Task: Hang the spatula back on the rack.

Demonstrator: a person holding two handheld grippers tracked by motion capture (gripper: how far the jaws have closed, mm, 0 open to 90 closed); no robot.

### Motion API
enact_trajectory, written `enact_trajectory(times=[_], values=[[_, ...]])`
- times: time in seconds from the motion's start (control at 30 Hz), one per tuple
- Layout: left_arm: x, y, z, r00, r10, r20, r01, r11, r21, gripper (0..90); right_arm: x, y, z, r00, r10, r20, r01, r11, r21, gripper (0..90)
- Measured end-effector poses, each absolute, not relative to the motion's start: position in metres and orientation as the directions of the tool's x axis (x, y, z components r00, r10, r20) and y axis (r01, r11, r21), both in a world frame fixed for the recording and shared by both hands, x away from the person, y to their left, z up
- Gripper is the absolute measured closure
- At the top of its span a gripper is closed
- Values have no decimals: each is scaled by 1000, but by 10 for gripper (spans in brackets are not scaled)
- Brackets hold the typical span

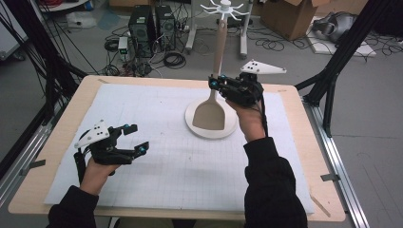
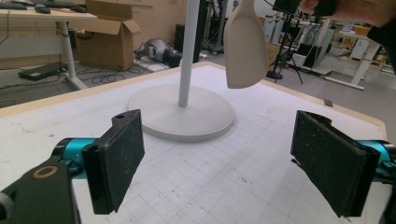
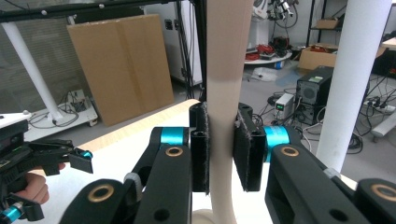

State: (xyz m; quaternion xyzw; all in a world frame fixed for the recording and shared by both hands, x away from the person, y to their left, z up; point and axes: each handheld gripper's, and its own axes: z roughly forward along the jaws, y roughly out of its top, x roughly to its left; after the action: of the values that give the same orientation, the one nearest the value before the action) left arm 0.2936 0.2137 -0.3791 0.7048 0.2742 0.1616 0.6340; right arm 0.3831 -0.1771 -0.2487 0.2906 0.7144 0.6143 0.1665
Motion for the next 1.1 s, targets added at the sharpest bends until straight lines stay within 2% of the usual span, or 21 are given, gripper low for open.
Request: enact_trajectory(times=[0.87, 1.1], values=[[296, 211, -384, 805, 578, -136, 199, -46, 979, 177, 402, -162, -243, -758, 642, 116, 242, 111, 964, 787], [295, 211, -385, 805, 576, -139, 200, -44, 979, 177, 406, -160, -243, -727, 673, 138, 274, 100, 956, 787]])
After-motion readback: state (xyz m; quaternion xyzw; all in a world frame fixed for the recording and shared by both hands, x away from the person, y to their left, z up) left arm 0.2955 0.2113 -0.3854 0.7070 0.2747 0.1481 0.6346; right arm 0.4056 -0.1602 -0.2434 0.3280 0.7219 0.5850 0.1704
